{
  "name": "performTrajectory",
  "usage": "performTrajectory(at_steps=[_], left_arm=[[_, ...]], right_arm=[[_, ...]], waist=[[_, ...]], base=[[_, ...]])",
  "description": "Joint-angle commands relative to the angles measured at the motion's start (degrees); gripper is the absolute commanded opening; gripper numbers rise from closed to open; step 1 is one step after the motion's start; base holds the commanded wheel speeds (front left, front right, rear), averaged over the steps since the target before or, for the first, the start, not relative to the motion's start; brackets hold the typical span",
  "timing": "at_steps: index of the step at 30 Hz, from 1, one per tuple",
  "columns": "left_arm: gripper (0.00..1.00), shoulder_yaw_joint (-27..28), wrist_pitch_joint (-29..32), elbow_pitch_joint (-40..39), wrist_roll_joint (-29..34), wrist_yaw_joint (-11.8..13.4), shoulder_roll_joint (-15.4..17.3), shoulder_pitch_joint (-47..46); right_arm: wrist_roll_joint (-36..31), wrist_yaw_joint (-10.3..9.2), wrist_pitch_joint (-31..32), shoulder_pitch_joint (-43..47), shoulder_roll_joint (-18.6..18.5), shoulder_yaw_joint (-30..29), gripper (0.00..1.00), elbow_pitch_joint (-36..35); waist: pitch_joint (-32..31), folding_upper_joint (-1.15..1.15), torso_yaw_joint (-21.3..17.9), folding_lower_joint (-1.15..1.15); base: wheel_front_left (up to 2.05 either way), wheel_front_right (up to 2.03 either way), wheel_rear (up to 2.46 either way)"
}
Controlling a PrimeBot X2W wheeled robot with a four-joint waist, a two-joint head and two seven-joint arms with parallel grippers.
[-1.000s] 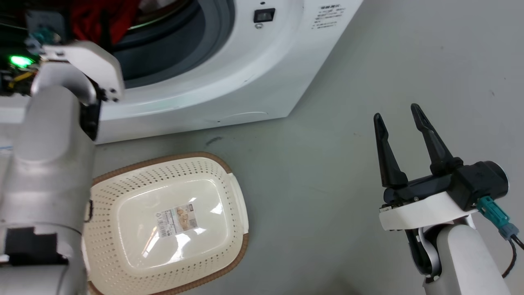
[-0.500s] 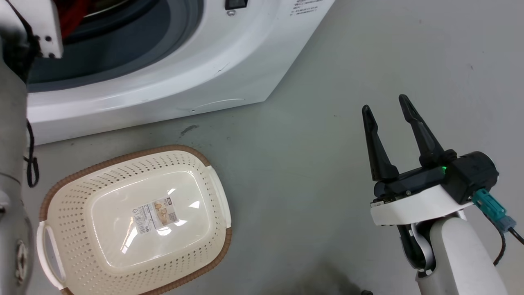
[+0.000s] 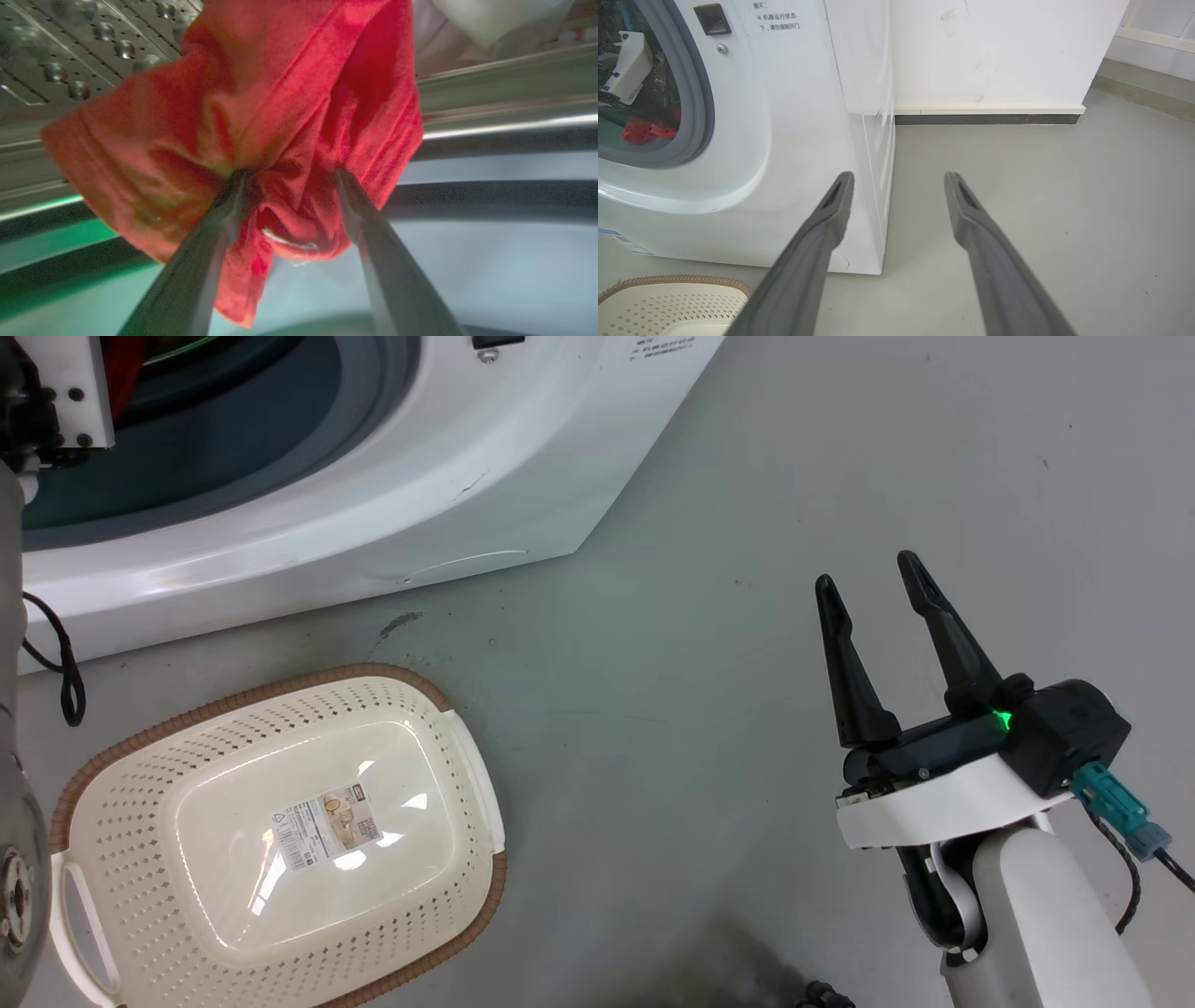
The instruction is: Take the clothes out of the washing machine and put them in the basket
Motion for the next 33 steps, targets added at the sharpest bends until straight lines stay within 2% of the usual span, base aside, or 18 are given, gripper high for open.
performTrajectory(at_steps=[1,2,7,13,18,23,30,33], left_arm=[[0.05,0.1,1.29,1.09,-0.3,0.31,0.2,1.06],[0.0,0.01,1.42,0.94,-0.28,0.44,0.37,1.27],[0.0,0.1,-0.73,-0.73,-0.99,1.38,0.73,2.81],[0.0,0.34,-8.26,-4.43,-1.82,2.25,1.17,5.66],[0.0,0.76,-17.49,-7.07,-2.88,2.58,0.29,10.36],[0.0,1.47,-29.79,-8.47,-4.21,2.84,-1.14,16.19],[0.0,1.91,-44.76,-6.63,-5.95,2.3,-4.0,23.83],[0.0,2.13,-48.49,-5.97,-6.67,2.14,-4.74,25.48]], right_arm=[[0.57,-0.03,-0.13,-1.17,0.05,0.08,1.0,0.14],[0.61,-0.03,-0.13,-1.28,0.05,0.09,1.0,0.15],[1.11,-0.03,-0.13,-1.31,0.04,0.2,1.0,0.28],[1.12,-0.03,-0.12,-0.73,0.04,-0.16,1.0,1.1],[0.14,-0.03,-0.12,0.24,0.04,-0.78,1.0,1.91],[-0.73,-0.03,-0.12,1.99,0.03,-1.69,1.0,3.34],[-2.41,-0.03,-0.13,5.24,0.03,-3.39,1.0,5.35],[-2.83,-0.03,-0.13,6.14,0.02,-3.78,1.0,5.86]], waist=[[0.09,0.0,-0.11,0.0],[0.16,0.0,-0.18,0.0],[0.12,0.0,-0.48,0.0],[-1.67,0.0,-0.26,0.0],[-4.86,0.0,0.46,0.0],[-10.19,0.0,1.47,0.0],[-17.78,0.0,3.29,0.0],[-19.55,0.0,3.72,0.0]], base=[[0.0,0.0,0.0],[0.0,0.0,0.0],[0.0,0.0,0.0],[0.0,0.0,0.0],[0.0,0.0,0.0],[0.0,0.0,0.0],[0.0,0.0,0.0],[0.0,0.0,0.0]])
